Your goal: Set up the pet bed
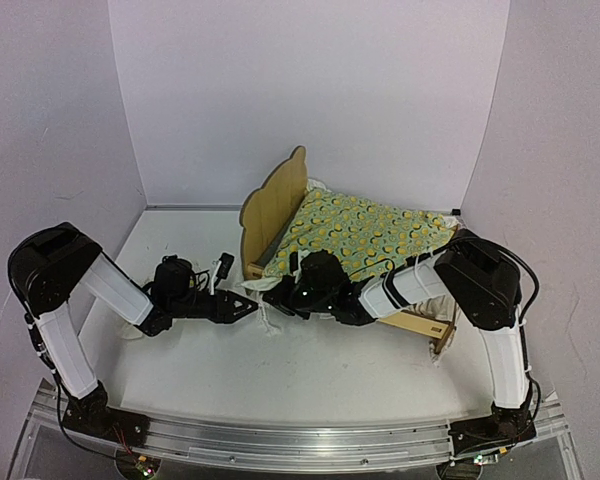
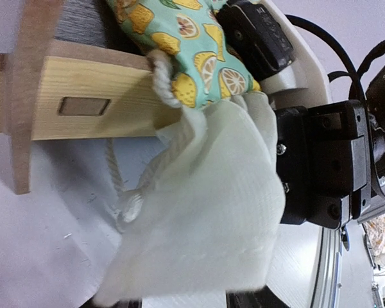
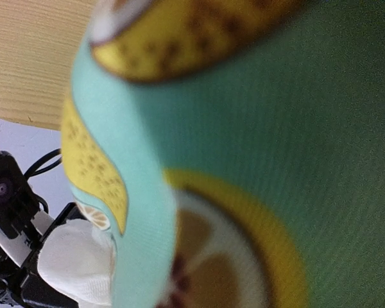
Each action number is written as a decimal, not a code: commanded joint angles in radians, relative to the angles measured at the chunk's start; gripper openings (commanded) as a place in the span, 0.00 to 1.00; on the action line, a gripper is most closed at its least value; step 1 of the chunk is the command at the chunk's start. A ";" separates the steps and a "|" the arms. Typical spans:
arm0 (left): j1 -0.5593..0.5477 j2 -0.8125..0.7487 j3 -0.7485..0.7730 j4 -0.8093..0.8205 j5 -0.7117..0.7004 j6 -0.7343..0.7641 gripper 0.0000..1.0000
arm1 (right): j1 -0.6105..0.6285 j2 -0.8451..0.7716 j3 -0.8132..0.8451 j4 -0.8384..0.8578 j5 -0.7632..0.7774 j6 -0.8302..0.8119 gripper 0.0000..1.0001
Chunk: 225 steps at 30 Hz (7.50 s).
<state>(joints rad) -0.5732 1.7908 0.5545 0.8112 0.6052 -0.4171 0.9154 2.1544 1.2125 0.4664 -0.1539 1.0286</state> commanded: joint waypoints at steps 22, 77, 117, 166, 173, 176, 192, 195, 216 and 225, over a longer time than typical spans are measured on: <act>-0.003 0.079 0.115 0.013 -0.112 0.240 0.32 | -0.013 -0.017 0.024 0.042 0.063 -0.050 0.00; -0.005 0.126 0.169 -0.025 -0.094 0.312 0.44 | -0.013 -0.025 0.050 0.040 0.059 -0.048 0.00; -0.074 0.005 0.006 0.090 -0.337 0.336 0.42 | -0.012 -0.054 0.019 0.030 0.090 -0.037 0.00; -0.074 0.112 0.132 0.088 -0.380 0.302 0.00 | -0.012 -0.071 0.000 0.010 0.076 -0.088 0.00; -0.074 0.054 0.067 0.088 -0.414 0.277 0.00 | -0.012 -0.096 0.004 -0.068 0.060 -0.197 0.16; -0.074 0.045 0.052 0.089 -0.419 0.272 0.00 | -0.013 -0.105 -0.004 -0.092 0.049 -0.249 0.20; -0.071 0.008 0.036 0.090 -0.412 0.045 0.00 | 0.062 -0.031 0.143 -0.299 0.140 -0.709 0.59; -0.071 -0.005 0.033 0.090 -0.415 0.010 0.00 | 0.094 0.012 0.176 -0.324 0.230 -0.816 0.62; -0.071 -0.190 -0.038 0.128 -0.547 -0.082 0.00 | 0.132 0.147 0.161 -0.102 0.514 -0.908 0.00; -0.046 -0.282 -0.047 0.155 -0.779 0.046 0.00 | 0.132 -0.019 -0.003 -0.132 0.554 -0.858 0.00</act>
<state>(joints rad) -0.6392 1.5433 0.4942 0.8989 -0.0414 -0.4412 1.0534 2.2330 1.2377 0.3576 0.3534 0.1444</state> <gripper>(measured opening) 0.004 0.040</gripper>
